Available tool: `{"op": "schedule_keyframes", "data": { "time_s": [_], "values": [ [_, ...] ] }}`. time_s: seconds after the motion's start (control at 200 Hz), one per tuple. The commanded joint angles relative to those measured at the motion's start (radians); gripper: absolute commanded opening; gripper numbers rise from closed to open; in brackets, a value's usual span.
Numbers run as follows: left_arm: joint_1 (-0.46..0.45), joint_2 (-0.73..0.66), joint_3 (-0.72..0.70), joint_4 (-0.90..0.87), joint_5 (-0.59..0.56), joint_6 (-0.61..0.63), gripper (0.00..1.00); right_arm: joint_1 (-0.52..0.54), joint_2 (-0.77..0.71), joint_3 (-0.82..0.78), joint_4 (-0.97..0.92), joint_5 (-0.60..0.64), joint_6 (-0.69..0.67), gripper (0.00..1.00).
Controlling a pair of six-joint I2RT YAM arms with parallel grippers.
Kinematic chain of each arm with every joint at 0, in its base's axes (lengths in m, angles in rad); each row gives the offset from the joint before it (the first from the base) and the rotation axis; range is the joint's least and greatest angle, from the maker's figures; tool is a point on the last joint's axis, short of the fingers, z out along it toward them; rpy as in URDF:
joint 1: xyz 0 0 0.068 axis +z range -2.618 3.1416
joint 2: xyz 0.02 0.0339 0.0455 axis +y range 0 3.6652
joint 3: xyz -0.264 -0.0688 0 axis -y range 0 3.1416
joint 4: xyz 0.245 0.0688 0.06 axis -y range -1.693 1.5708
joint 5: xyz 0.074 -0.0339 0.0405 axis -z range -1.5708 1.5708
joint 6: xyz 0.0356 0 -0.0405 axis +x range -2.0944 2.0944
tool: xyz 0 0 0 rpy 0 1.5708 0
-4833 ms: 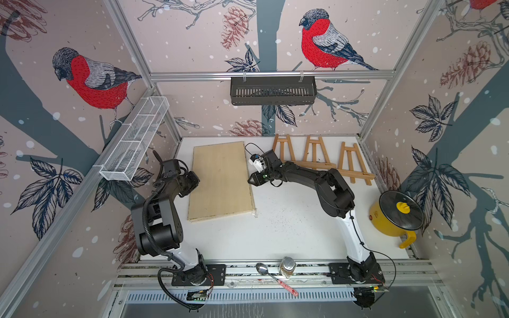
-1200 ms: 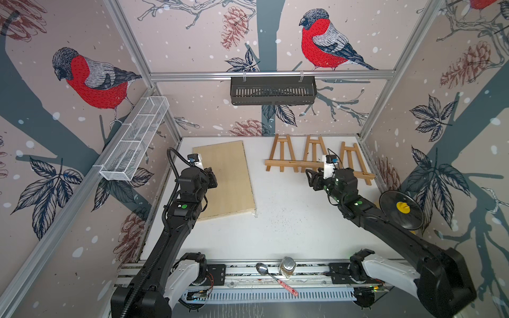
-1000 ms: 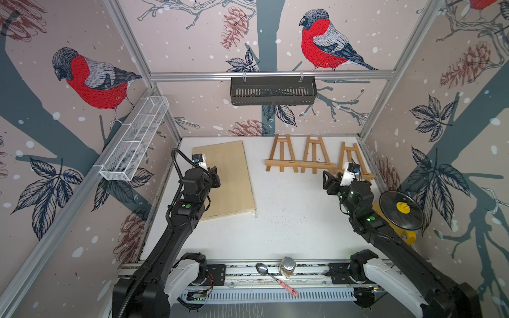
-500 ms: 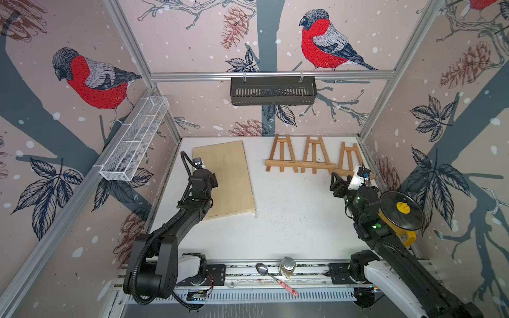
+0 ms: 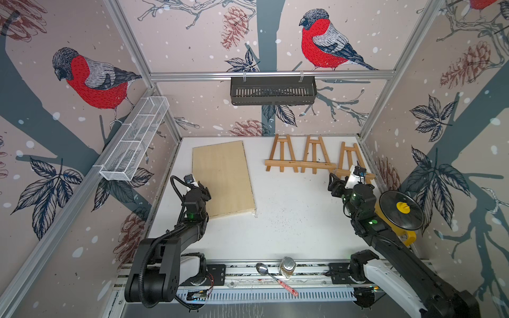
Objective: Disassemble the easel
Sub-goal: Reset both arms
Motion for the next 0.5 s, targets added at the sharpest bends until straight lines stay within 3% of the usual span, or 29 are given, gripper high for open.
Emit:
{"op": "schedule_keyframes", "data": {
  "time_s": [0.0, 0.005, 0.02, 0.04, 0.115, 0.285, 0.39, 0.435, 0.495],
  "values": [
    [0.003, 0.048, -0.021, 0.249, 0.037, 0.033, 0.50, -0.003, 0.025, 0.024, 0.031, -0.019, 0.007, 0.74],
    [0.003, 0.049, -0.020, 0.247, 0.042, 0.034, 0.57, -0.003, 0.027, 0.025, 0.030, -0.018, 0.006, 0.74],
    [0.002, 0.050, -0.015, 0.237, 0.053, 0.037, 0.91, -0.003, 0.030, 0.026, 0.029, -0.020, 0.005, 0.75],
    [0.003, 0.052, -0.010, 0.227, 0.066, 0.041, 0.99, -0.003, 0.033, 0.027, 0.028, -0.020, 0.005, 0.75],
    [0.003, 0.093, -0.007, 0.243, 0.103, 0.051, 1.00, -0.004, 0.047, 0.022, 0.040, -0.021, 0.005, 0.75],
    [0.002, 0.268, -0.047, 0.508, 0.213, 0.131, 0.99, -0.006, 0.074, 0.018, 0.063, -0.023, 0.000, 0.75],
    [0.002, 0.260, 0.030, 0.349, 0.346, 0.185, 0.99, -0.009, 0.085, 0.025, 0.051, -0.021, -0.019, 0.77],
    [0.003, 0.230, 0.066, 0.232, 0.334, 0.155, 0.99, -0.011, 0.091, 0.028, 0.044, -0.016, -0.032, 0.77],
    [0.002, 0.257, 0.043, 0.317, 0.337, 0.170, 0.99, -0.013, 0.102, 0.028, 0.038, -0.008, -0.043, 0.78]
  ]
}}
